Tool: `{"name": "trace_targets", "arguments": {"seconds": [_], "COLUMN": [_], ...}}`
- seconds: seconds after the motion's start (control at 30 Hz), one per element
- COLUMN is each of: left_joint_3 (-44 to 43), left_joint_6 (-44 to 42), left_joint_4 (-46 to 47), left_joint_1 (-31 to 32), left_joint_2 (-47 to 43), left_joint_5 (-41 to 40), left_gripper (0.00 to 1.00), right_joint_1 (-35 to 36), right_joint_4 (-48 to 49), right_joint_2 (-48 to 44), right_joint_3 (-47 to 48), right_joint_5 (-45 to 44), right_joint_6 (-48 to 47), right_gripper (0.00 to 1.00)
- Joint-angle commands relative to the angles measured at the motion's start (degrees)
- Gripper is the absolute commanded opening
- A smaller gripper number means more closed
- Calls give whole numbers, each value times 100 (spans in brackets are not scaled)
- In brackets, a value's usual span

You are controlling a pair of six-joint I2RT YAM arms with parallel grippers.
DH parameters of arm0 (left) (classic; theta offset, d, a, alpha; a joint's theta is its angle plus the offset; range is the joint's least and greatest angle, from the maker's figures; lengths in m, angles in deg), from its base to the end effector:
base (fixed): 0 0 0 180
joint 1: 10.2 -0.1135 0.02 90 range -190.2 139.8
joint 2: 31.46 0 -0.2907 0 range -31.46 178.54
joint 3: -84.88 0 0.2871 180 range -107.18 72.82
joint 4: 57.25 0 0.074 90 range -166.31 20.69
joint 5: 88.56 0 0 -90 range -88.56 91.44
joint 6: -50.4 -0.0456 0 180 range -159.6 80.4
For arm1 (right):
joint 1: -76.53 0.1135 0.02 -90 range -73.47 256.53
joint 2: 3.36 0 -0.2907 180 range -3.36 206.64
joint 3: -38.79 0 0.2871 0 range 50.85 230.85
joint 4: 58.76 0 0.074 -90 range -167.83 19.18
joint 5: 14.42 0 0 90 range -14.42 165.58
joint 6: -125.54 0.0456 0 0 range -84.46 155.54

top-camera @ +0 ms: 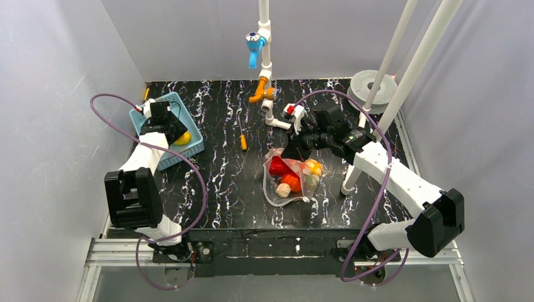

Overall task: Open the zip-top bag and remove the fake food
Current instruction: Place the fake fruit in the bin.

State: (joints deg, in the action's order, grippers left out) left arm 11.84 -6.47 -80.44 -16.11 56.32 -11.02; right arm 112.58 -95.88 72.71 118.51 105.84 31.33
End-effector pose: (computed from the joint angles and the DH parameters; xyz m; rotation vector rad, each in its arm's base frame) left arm 0.3768 0.0489 0.2581 -0.8501 2.0450 -0.0196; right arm 0.2542 0.2134 0.3514 -1.0452 1.9330 0.8862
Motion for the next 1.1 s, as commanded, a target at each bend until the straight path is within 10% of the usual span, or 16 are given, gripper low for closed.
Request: {"name": "trace_targets", "arguments": {"seconds": [0.0,0.67,1.07], "left_joint_3": [-337,-804,-464], "left_joint_6": [127,221,270], "left_joint_4": [-127,-241,-261], "left_joint_1": [-67,-226,-391], "left_joint_2": [198,301,-559], "left_joint_5": [23,671,1461], "left_gripper": [15,95,98], "right_joint_1": [-33,-37,-54], "right_joint_4": [251,247,247], "right_joint_2": [-47,-64,-125], "right_joint_3": [28,19,-1], "right_joint_5": [117,95,112], "right_joint_6": [68,42,23], "right_gripper": [1,1,1]}}
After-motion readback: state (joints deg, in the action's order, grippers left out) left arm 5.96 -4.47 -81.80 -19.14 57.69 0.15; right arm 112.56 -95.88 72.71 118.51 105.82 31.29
